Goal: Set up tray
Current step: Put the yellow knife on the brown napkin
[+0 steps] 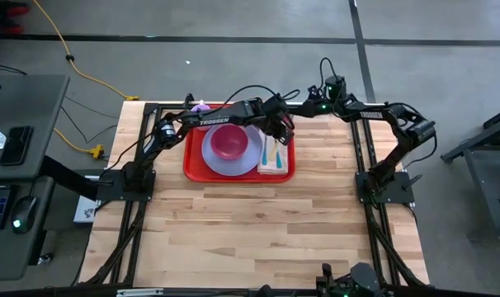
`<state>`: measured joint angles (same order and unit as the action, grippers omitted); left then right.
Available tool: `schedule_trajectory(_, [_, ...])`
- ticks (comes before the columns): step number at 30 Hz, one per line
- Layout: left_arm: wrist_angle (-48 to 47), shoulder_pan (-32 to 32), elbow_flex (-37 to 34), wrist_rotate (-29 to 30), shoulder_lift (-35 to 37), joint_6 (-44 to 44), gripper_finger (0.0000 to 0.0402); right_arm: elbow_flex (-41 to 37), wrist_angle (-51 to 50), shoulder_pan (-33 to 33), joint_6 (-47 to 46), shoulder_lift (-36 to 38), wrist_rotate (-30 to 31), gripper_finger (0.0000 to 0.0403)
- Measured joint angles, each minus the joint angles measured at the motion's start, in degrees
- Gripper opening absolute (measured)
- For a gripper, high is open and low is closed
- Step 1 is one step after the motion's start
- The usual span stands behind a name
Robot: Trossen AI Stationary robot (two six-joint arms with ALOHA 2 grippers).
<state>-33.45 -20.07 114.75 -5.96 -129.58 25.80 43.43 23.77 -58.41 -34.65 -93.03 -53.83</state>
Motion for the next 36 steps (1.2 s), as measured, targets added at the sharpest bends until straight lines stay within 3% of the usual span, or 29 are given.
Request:
schedule_trajectory(5, [1.76, -0.45, 0.10, -0.92, 0.11, 2.81, 0.0047, -0.10, 2.56, -0.80, -1.61, 0.00, -0.12, 0.0018])
schedule_trajectory(11, [3.69, -1.04, 0.10, -3.73, 0.11, 4.67, 0.0011, -0.08, 2.62, -0.84, -1.68, 0.00, 0.14, 0.0043])
schedule_trajectory(36, [3.83, -1.32, 0.10, -4.78, 0.17, 14.72, 0.0012, 0.01, 8.13, -4.93, -6.63, 3.06, 3.88, 0.0094])
